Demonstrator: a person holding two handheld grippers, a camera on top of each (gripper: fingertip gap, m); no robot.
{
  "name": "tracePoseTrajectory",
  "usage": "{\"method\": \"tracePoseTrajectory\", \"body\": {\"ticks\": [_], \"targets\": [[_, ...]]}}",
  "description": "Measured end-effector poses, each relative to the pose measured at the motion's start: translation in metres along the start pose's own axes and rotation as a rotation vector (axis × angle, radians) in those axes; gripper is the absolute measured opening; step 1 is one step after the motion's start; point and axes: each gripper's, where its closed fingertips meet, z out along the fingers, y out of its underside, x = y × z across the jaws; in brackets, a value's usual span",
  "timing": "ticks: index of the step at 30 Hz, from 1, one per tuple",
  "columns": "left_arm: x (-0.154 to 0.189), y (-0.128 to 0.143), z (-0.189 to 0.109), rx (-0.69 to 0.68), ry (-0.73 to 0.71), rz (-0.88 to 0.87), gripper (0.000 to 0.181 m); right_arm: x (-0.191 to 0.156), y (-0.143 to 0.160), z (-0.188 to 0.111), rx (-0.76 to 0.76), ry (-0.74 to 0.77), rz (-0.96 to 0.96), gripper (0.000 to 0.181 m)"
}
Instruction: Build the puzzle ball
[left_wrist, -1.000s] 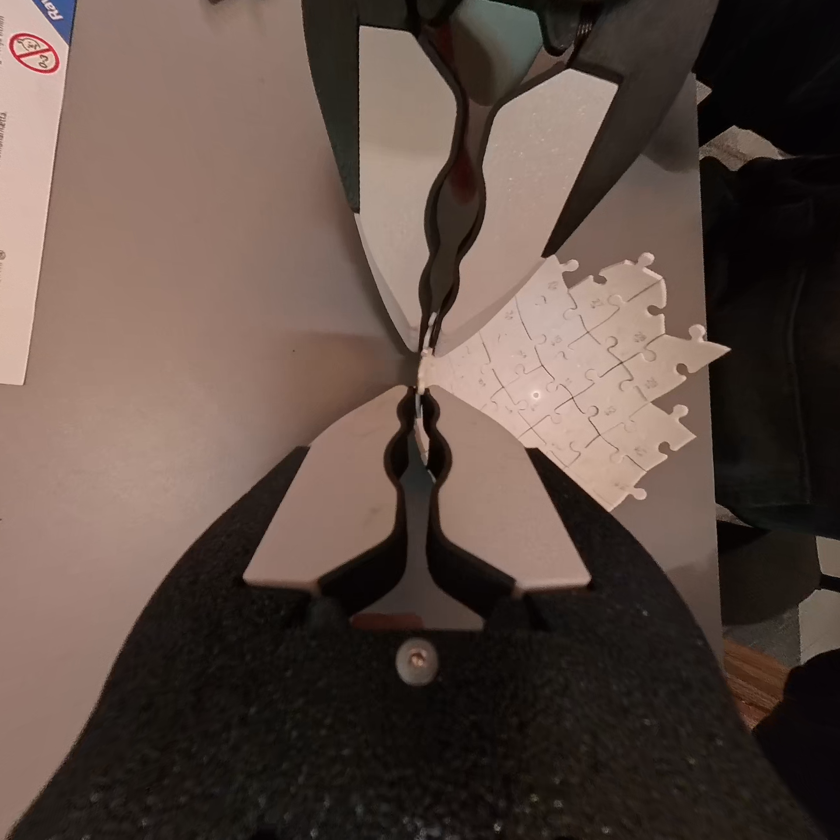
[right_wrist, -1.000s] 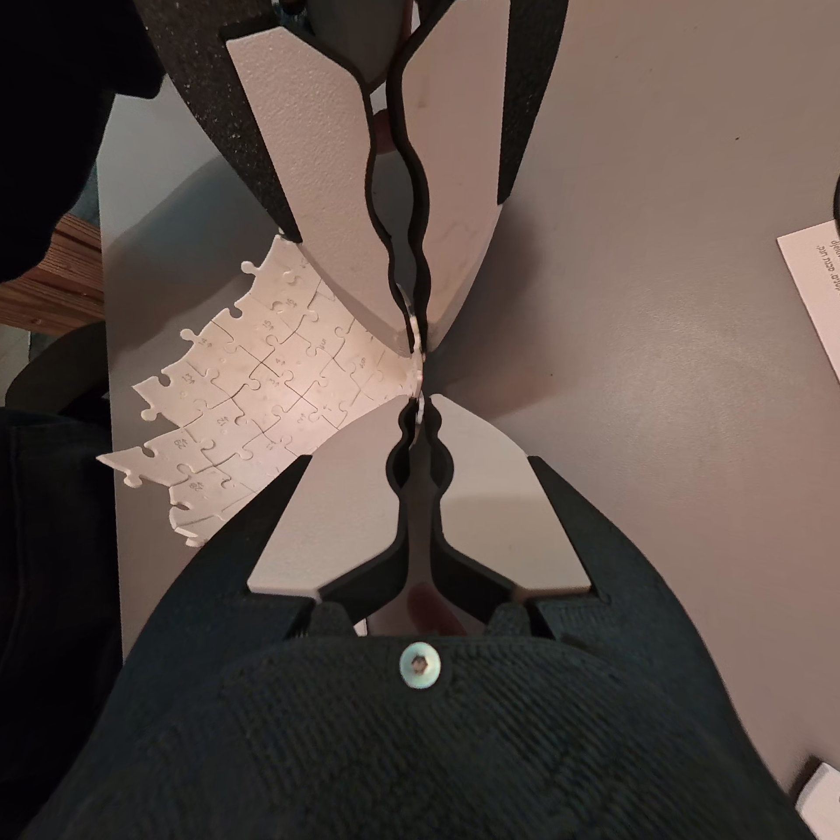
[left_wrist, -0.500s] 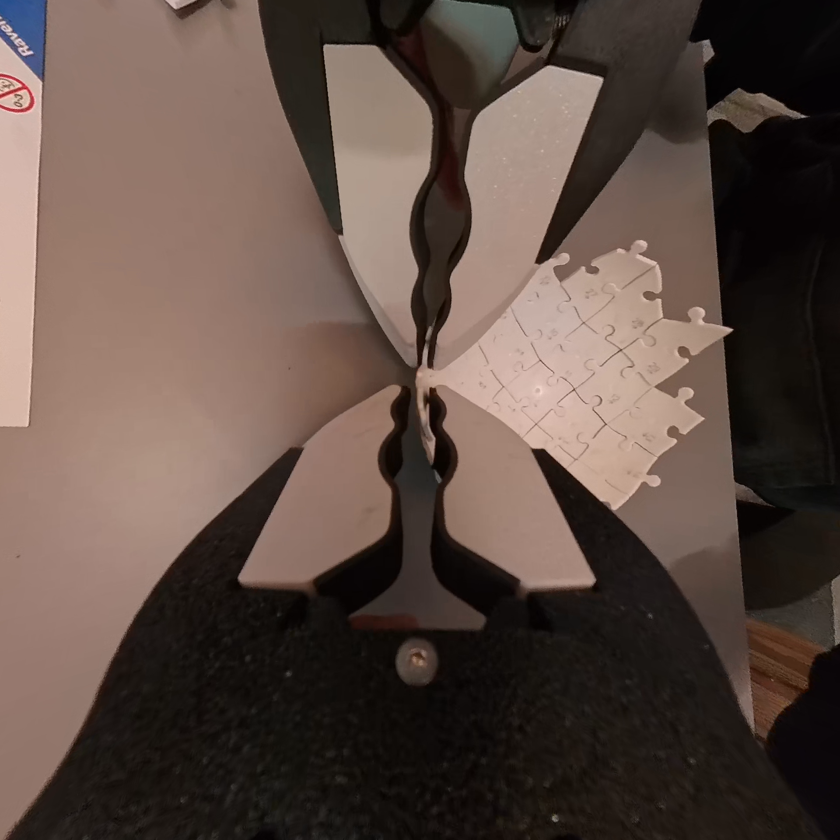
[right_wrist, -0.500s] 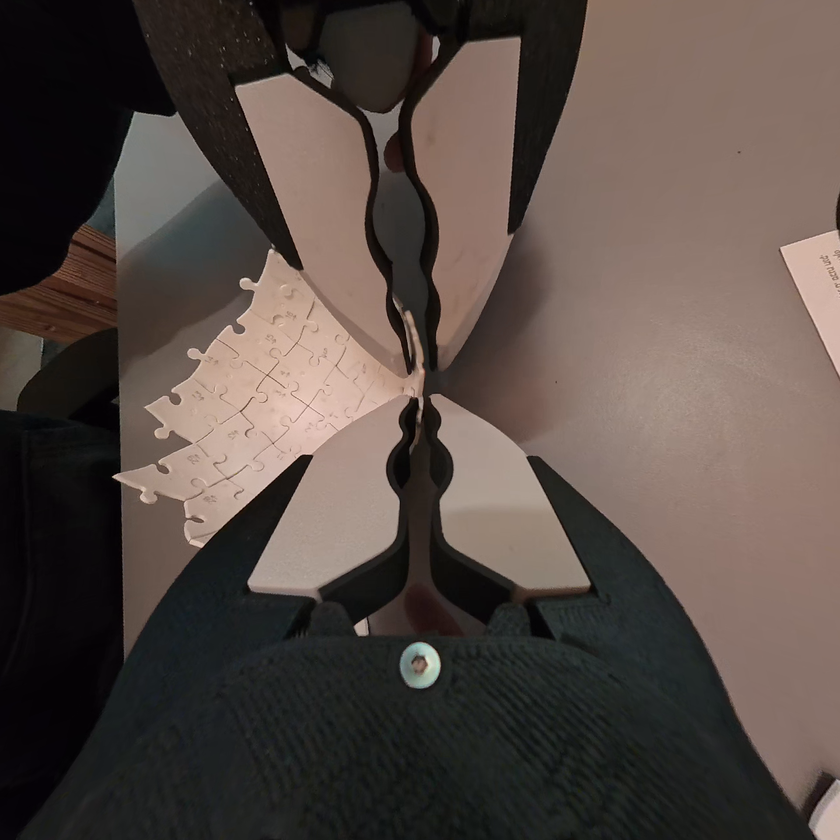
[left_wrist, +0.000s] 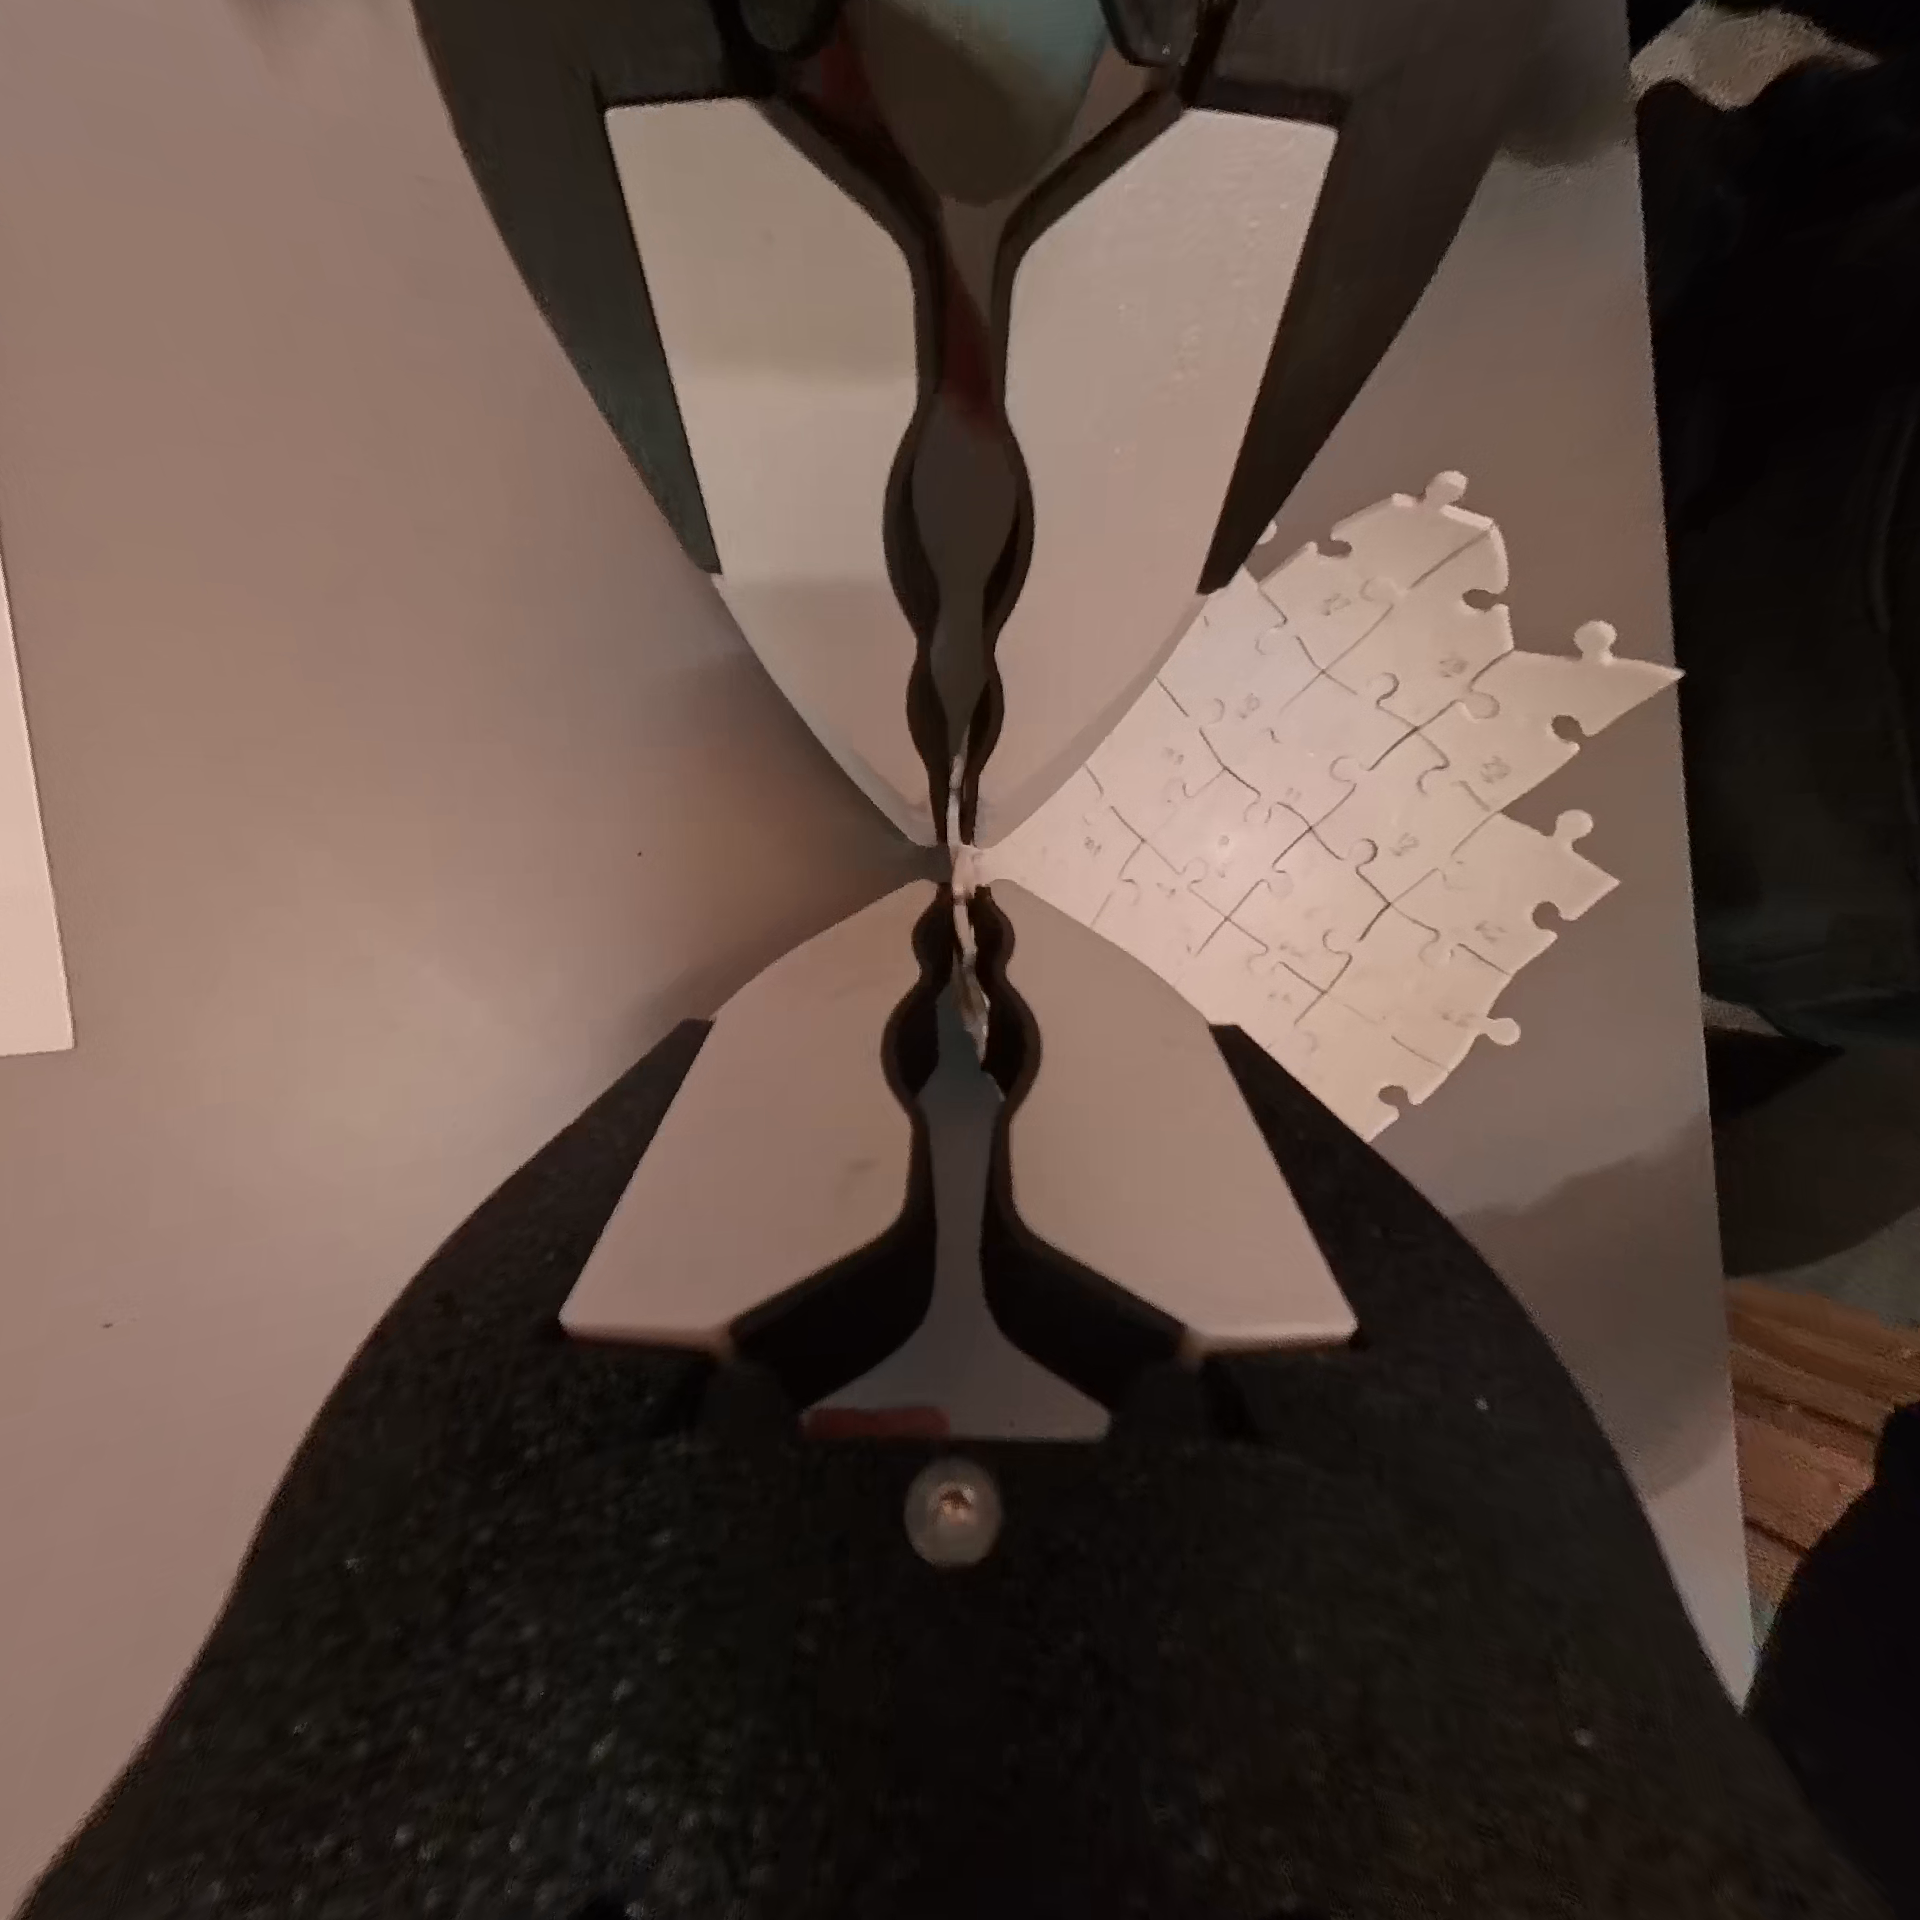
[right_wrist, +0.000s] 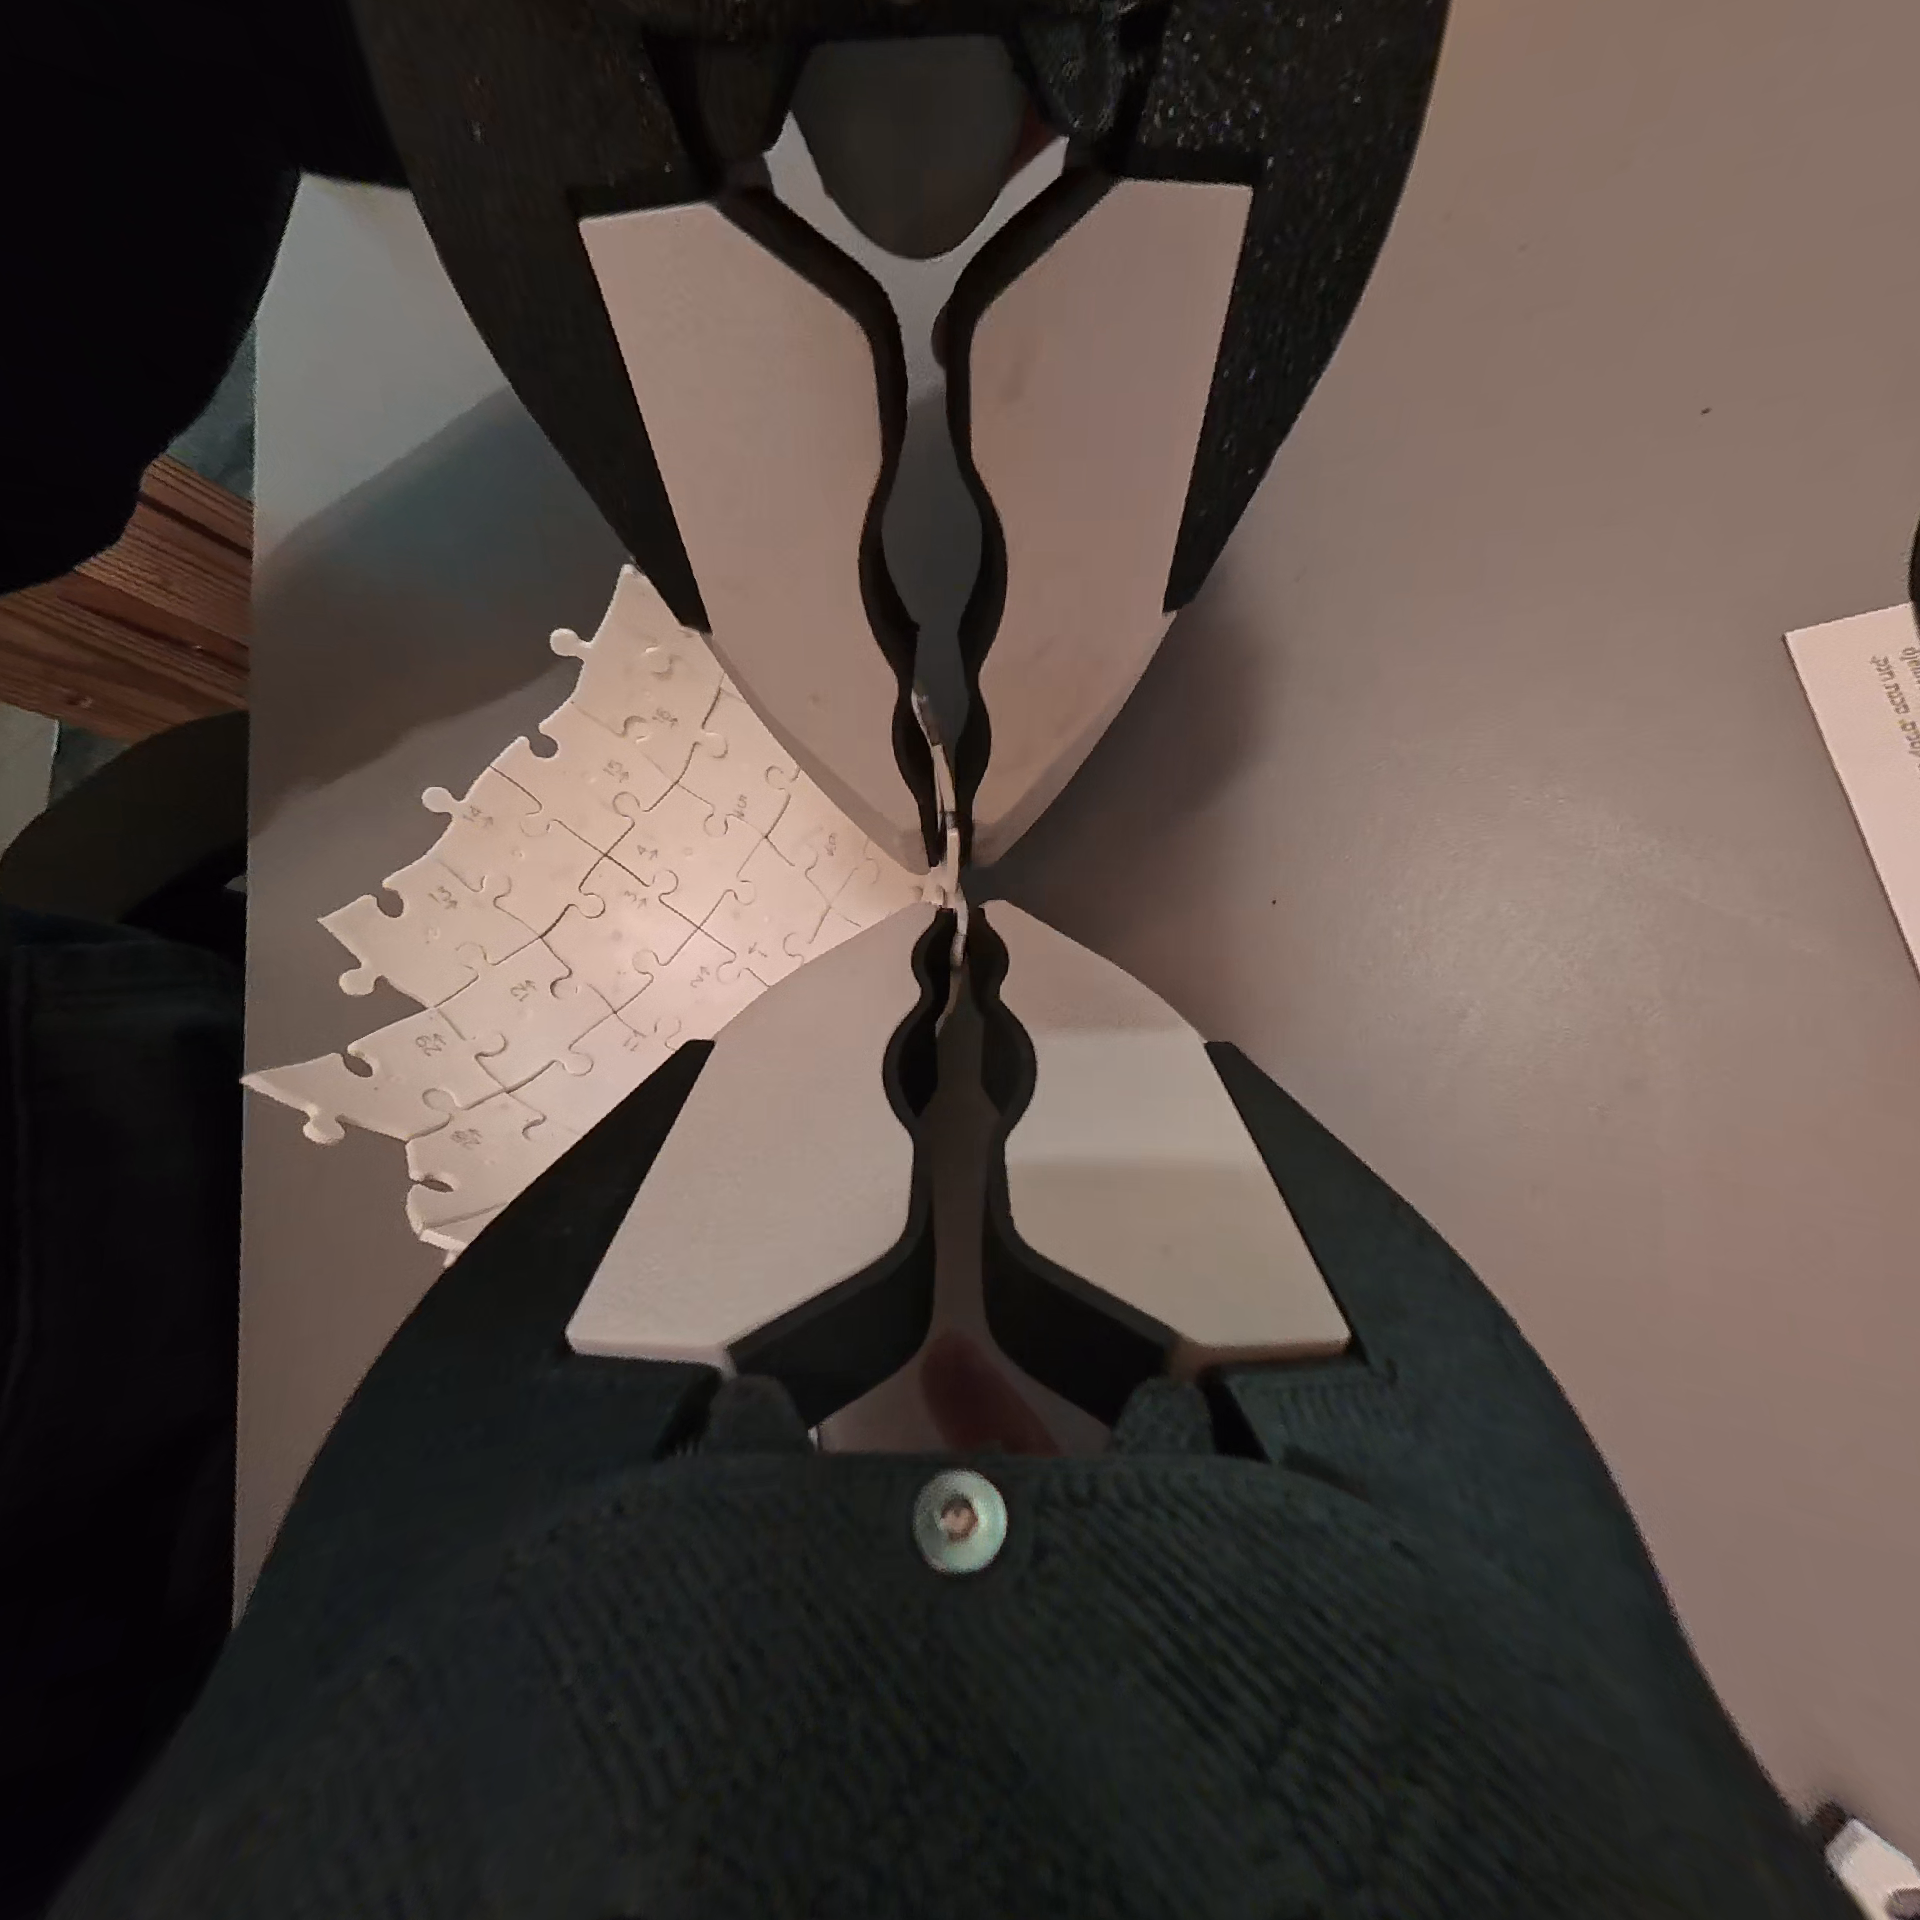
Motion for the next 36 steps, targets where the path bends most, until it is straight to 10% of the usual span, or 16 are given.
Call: {"method": "tracePoseTrajectory", "body": {"ticks": [36], "targets": [[-0.015, -0.002, -0.002, -0.103, -0.028, 0.135, 0.002, 0.015, -0.004, 0.001, 0.077, 0.015, 0.073, 0.010]]}}
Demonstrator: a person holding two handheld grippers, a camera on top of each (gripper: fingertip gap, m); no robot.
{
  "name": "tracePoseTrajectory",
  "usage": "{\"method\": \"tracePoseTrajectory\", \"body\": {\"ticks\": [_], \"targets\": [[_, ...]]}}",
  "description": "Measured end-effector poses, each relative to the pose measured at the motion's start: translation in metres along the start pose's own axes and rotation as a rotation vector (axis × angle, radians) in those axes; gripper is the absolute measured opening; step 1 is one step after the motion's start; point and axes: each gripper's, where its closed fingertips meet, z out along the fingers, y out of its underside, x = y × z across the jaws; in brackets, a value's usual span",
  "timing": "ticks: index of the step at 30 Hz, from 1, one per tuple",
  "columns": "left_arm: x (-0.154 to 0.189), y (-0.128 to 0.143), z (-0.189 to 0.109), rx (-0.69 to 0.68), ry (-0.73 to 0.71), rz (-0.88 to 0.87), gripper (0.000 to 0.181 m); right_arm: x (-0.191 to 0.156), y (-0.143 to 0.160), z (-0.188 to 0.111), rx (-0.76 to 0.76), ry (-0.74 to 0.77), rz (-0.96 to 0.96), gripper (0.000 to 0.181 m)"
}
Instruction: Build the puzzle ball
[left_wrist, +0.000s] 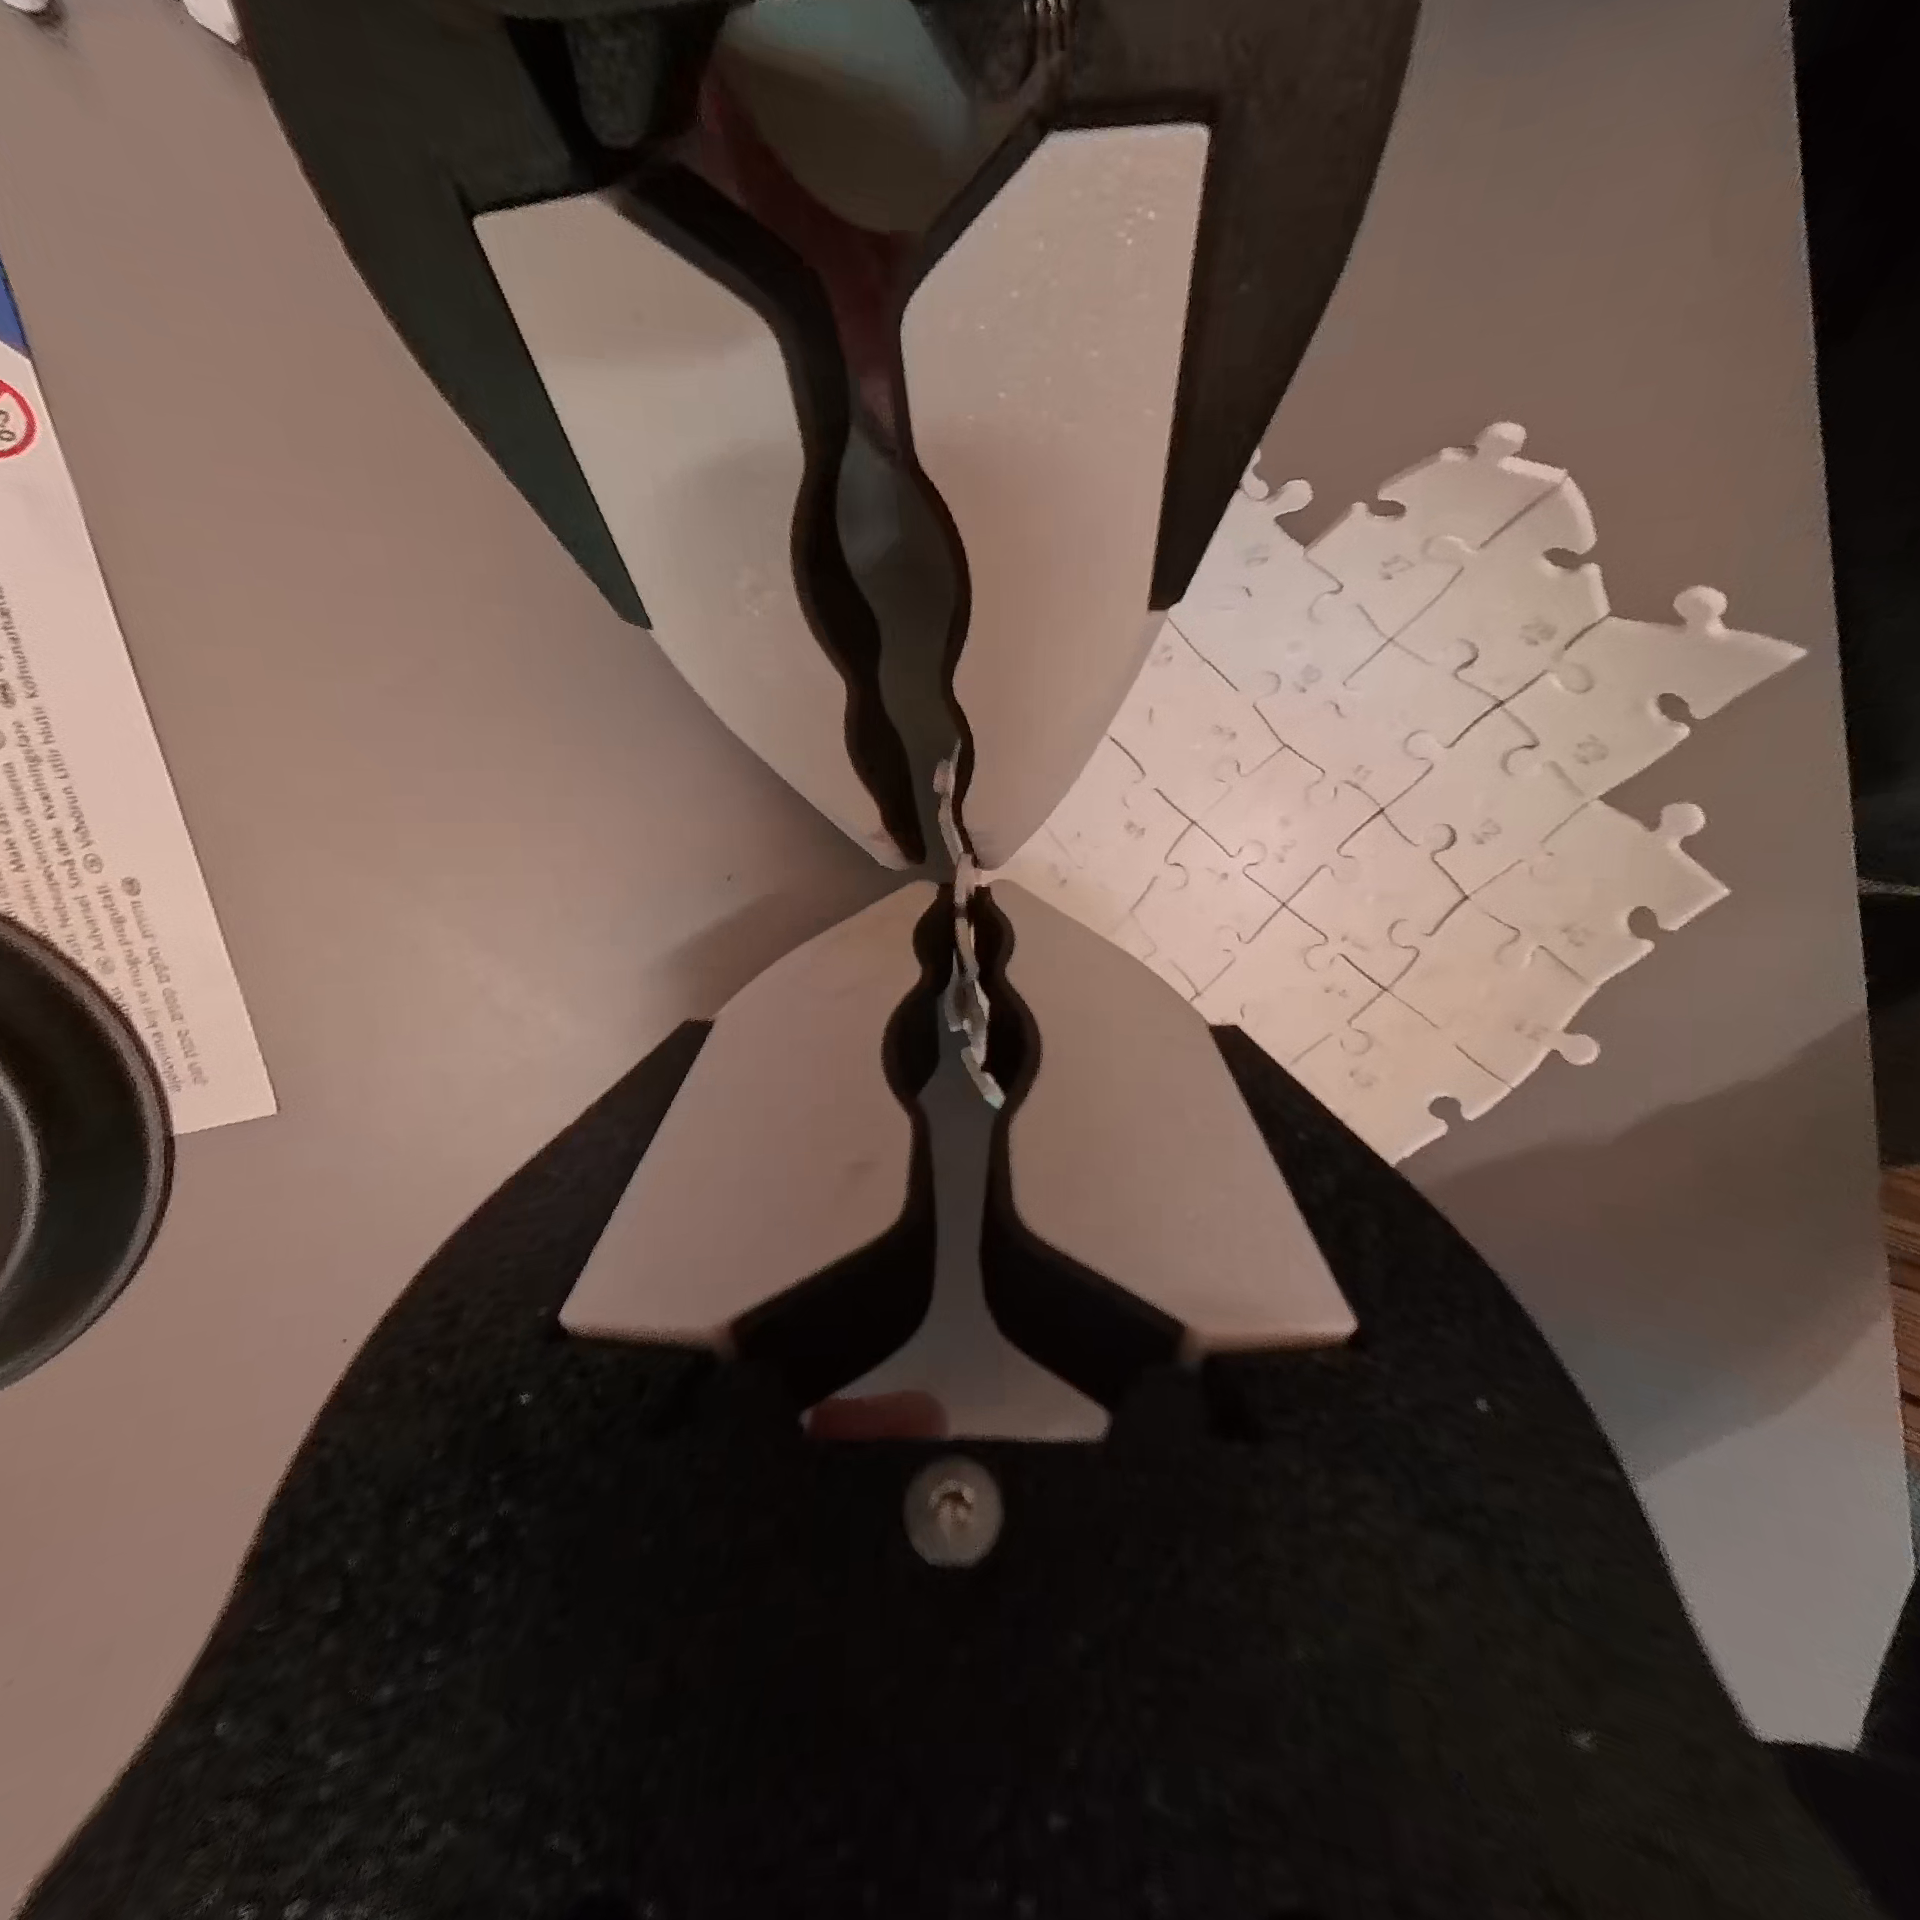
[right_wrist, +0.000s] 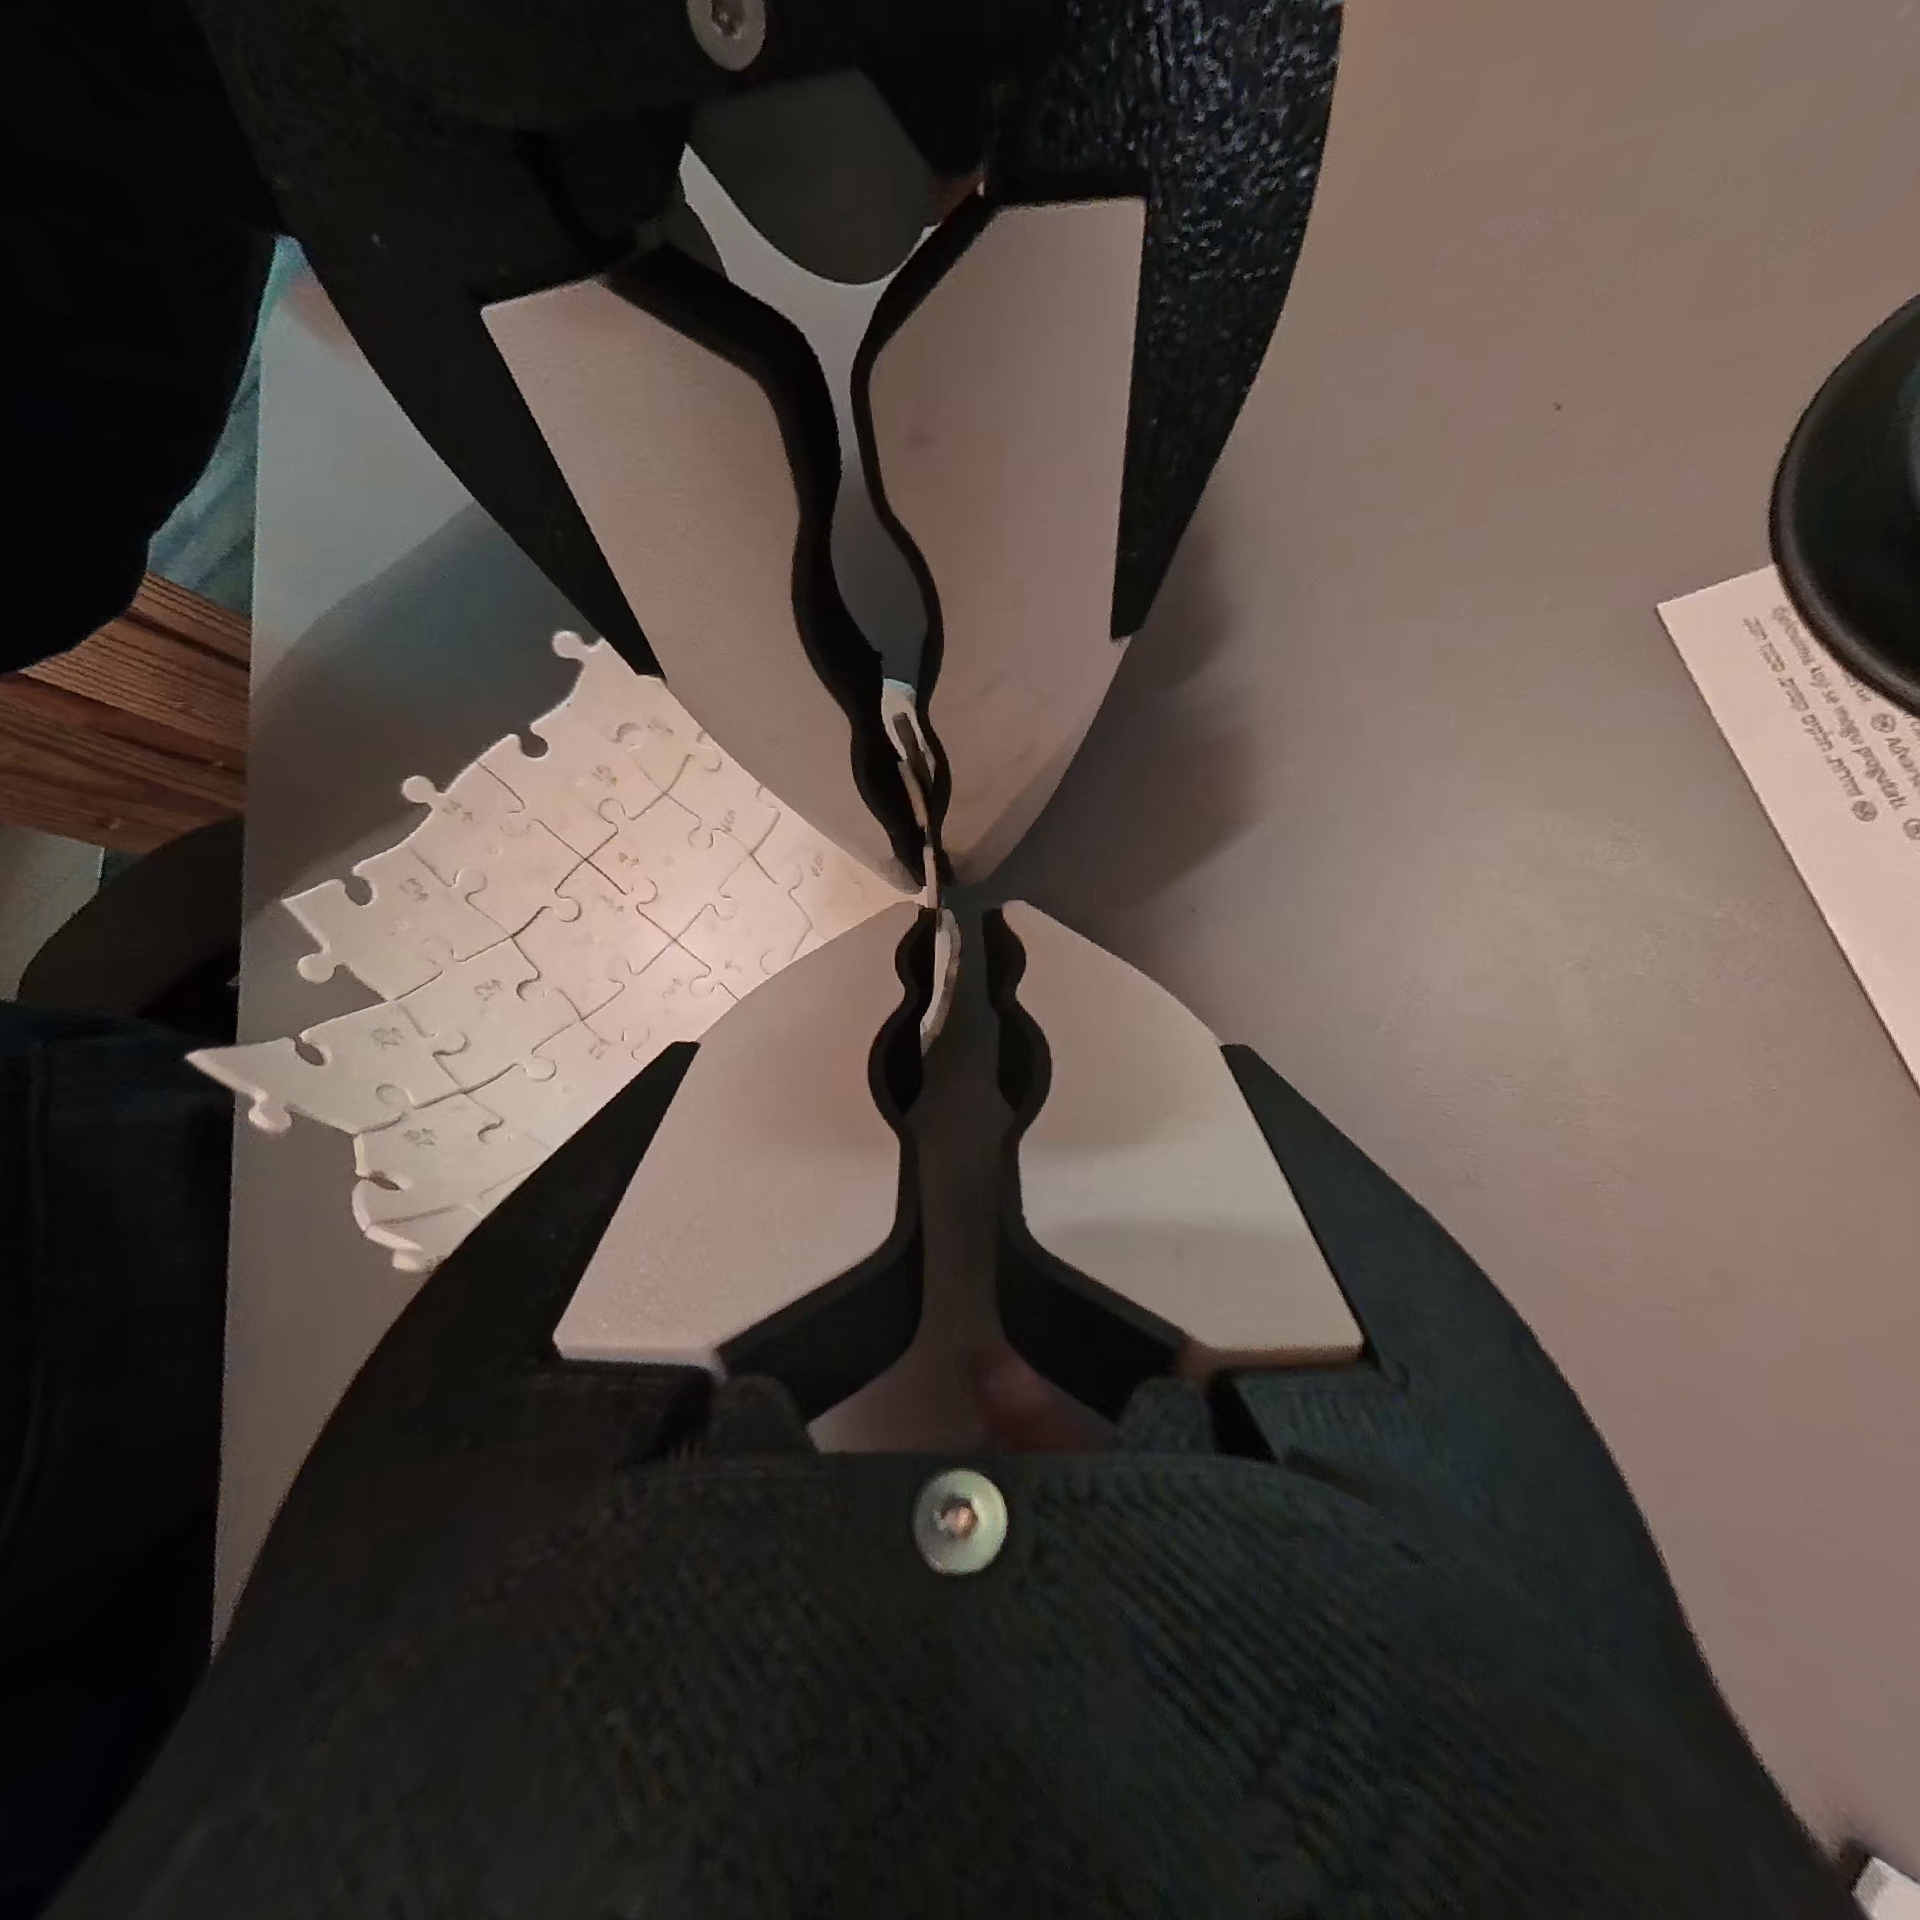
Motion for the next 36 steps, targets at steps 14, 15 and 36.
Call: {"method": "tracePoseTrajectory", "body": {"ticks": [14, 15, 36], "targets": [[-0.002, -0.007, -0.006, 0.021, -0.049, 0.003, 0.002, -0.007, -0.008, -0.009, 0.024, 0.002, -0.078, 0.007], [-0.002, -0.007, -0.006, 0.027, -0.053, -0.003, 0.002, -0.006, -0.008, -0.009, 0.026, 0.012, -0.084, 0.006], [0.004, -0.025, -0.035, 0.260, -0.105, -0.078, 0.002, -0.012, -0.024, -0.021, 0.096, 0.074, -0.184, 0.004]]}}
